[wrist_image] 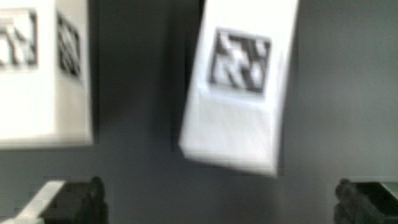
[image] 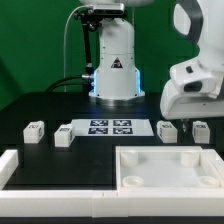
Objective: Assemble one leg
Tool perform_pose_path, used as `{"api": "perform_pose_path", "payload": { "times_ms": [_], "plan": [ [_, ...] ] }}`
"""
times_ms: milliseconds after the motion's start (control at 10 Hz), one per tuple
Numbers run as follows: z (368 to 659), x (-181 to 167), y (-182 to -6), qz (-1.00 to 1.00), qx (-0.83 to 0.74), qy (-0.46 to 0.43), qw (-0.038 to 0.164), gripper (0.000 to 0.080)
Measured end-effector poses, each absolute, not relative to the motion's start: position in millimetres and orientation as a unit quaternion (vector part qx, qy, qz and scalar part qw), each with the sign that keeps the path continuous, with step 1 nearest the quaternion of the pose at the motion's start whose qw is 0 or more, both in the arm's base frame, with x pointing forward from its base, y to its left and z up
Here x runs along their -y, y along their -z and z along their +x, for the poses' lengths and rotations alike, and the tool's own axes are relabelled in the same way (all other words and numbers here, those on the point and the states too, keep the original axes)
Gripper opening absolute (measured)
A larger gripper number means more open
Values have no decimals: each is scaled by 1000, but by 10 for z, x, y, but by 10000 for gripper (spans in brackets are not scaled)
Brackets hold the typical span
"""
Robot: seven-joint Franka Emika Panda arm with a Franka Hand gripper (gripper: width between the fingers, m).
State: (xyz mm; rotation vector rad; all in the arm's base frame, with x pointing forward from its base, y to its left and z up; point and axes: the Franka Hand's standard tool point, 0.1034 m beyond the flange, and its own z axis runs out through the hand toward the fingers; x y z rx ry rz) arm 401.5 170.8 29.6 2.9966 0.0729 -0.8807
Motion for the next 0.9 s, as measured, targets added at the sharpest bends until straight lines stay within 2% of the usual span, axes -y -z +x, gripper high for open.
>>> {"api": "perform_pose_path", "payload": {
  "times_ms": [400, 500, 900],
  "plan": [
    [3878, -1621, -184, 892, -7, 451, 35, 649],
    [3933, -1641, -123, 894, -6, 446, 33, 649],
    [3814, -1790, -113, 895, -9, 444, 40, 649]
  ]
}}
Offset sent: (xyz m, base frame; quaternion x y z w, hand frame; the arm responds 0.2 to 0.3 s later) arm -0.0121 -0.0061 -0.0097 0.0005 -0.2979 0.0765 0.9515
